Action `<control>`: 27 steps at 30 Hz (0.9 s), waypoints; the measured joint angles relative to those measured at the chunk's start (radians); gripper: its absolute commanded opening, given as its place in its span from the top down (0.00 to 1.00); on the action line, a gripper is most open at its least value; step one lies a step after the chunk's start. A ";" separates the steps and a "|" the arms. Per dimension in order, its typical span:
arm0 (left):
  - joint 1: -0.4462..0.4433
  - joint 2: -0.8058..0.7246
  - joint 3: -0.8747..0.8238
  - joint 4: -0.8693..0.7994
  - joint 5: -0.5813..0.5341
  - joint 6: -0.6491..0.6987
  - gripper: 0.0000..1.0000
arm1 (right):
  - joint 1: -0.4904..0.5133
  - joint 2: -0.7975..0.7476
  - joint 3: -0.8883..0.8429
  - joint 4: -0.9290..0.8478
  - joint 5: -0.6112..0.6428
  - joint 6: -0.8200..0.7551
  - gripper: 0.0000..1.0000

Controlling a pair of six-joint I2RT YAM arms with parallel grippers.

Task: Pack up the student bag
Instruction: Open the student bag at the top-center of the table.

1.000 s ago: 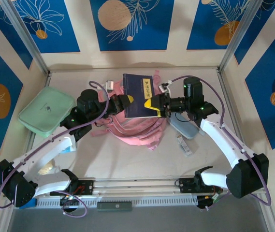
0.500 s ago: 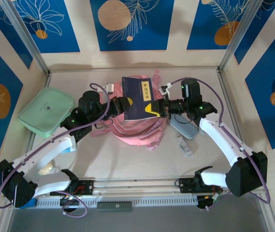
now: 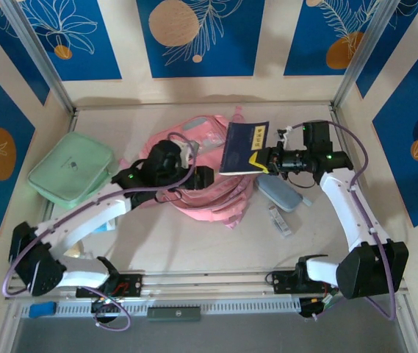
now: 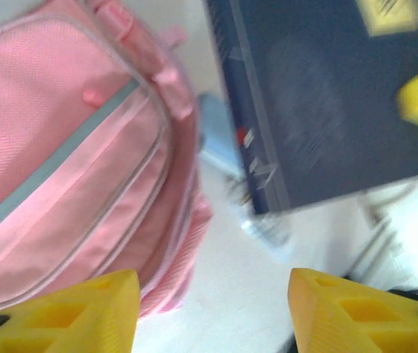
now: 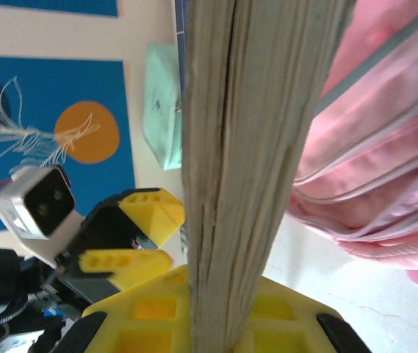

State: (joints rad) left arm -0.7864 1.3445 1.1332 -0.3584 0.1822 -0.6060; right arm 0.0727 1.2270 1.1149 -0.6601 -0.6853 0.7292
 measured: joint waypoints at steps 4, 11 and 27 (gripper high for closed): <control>-0.012 0.102 0.044 -0.106 -0.056 0.151 0.33 | -0.059 -0.018 -0.038 -0.026 0.031 -0.023 1.00; -0.013 0.182 0.062 -0.156 -0.126 0.388 0.28 | -0.066 -0.021 -0.080 -0.067 0.113 -0.050 1.00; -0.013 0.488 0.231 -0.153 -0.184 0.689 0.27 | -0.101 -0.040 -0.103 -0.097 0.192 -0.072 1.00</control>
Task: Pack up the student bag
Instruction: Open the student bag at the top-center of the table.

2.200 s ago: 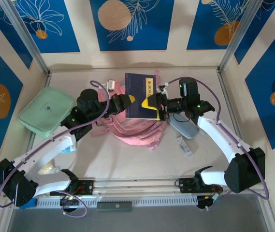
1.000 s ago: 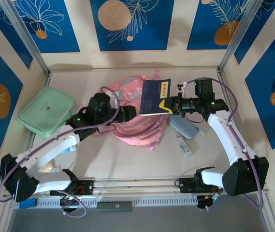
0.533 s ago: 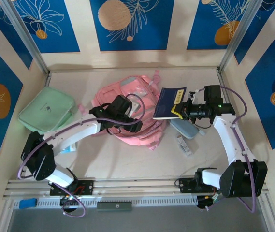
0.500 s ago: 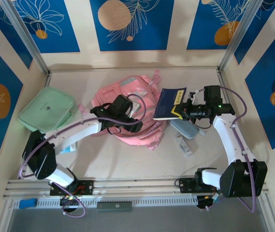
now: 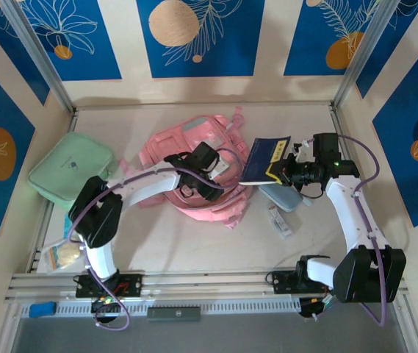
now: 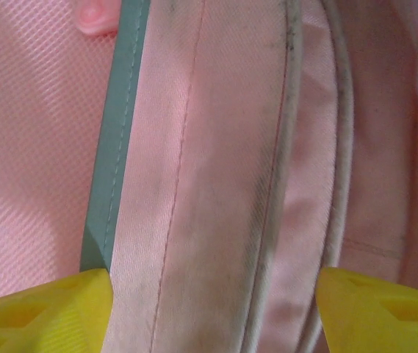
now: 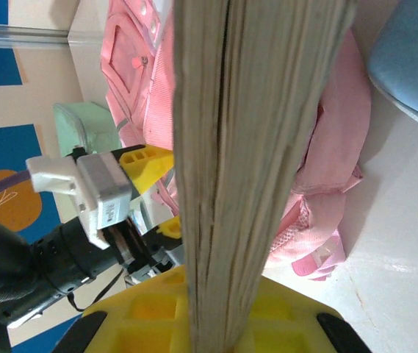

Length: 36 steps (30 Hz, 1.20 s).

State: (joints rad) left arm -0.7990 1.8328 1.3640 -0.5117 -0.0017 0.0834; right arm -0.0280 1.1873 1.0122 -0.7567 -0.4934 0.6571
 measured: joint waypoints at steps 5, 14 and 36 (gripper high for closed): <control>-0.001 0.062 0.033 0.006 -0.058 0.030 0.46 | -0.001 0.000 0.000 0.000 -0.001 0.000 1.00; -0.018 0.049 0.035 0.024 -0.123 0.044 0.88 | -0.010 0.000 0.000 -0.001 -0.003 -0.004 1.00; 0.031 -0.227 0.187 -0.107 -0.282 0.031 1.00 | 0.104 -0.076 -0.089 -0.025 -0.090 -0.002 1.00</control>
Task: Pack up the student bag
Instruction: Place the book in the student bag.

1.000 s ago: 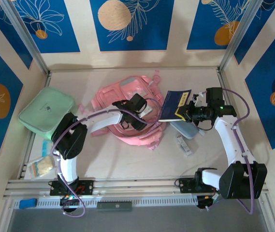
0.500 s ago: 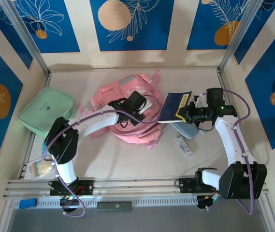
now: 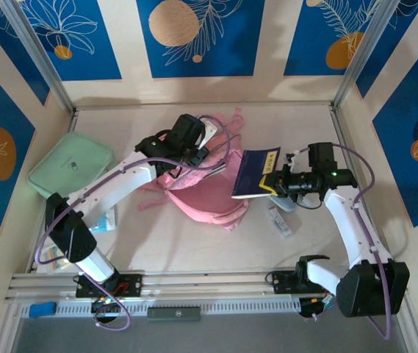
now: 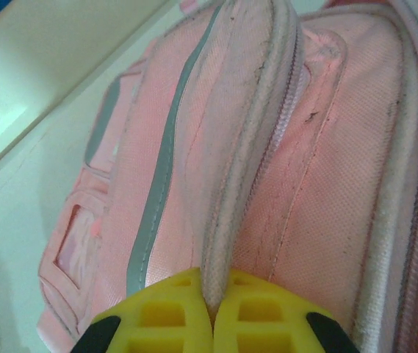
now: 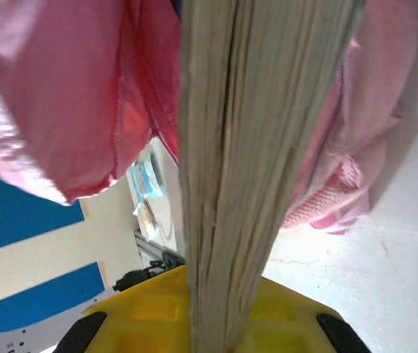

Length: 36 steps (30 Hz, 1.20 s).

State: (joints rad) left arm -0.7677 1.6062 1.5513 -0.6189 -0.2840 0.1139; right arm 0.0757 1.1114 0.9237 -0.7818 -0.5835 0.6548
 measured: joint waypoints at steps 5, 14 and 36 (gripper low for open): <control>0.000 -0.059 -0.023 -0.006 0.045 0.010 1.00 | 0.183 0.133 -0.019 0.182 -0.031 0.052 1.00; 0.000 -0.122 -0.069 -0.011 0.067 0.019 1.00 | 0.362 0.459 -0.008 0.495 0.027 0.113 0.98; 0.018 -0.146 -0.116 0.035 0.100 -0.073 1.00 | 0.434 0.257 -0.013 0.325 0.383 0.106 0.81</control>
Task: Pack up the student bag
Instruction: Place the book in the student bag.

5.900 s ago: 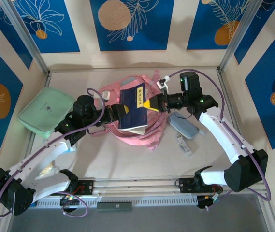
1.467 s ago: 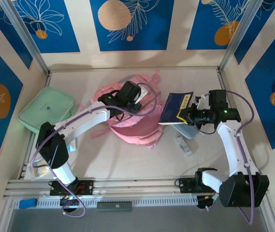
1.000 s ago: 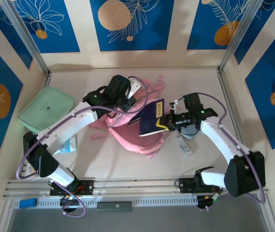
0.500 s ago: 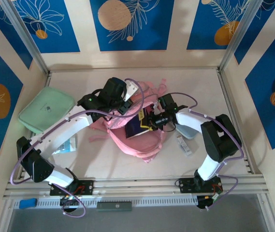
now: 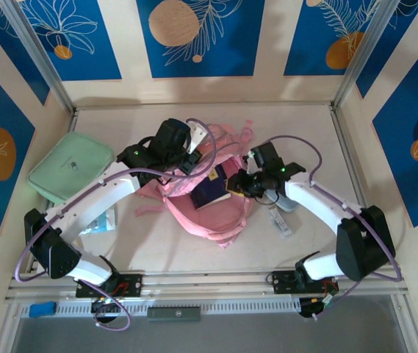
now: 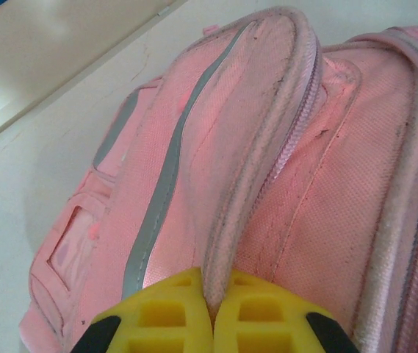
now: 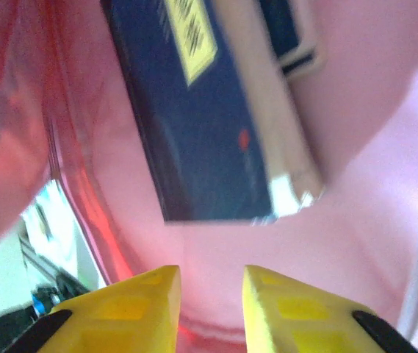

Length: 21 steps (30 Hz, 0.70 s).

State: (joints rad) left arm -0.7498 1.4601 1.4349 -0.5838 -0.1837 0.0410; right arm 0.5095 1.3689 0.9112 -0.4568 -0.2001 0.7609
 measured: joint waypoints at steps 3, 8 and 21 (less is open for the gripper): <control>0.001 0.000 0.000 0.000 0.001 -0.020 1.00 | 0.112 0.008 -0.043 0.040 0.043 0.061 0.89; 0.002 0.000 0.000 0.000 0.008 -0.045 1.00 | 0.231 0.122 -0.054 0.172 0.121 0.130 0.98; 0.002 0.000 0.000 -0.002 0.027 -0.121 1.00 | 0.270 0.293 -0.057 0.532 0.396 0.143 1.00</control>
State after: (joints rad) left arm -0.7479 1.4601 1.4345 -0.5854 -0.1570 -0.0795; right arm 0.7799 1.6623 0.8539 0.0753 0.1959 0.9043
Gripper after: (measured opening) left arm 0.070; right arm 0.048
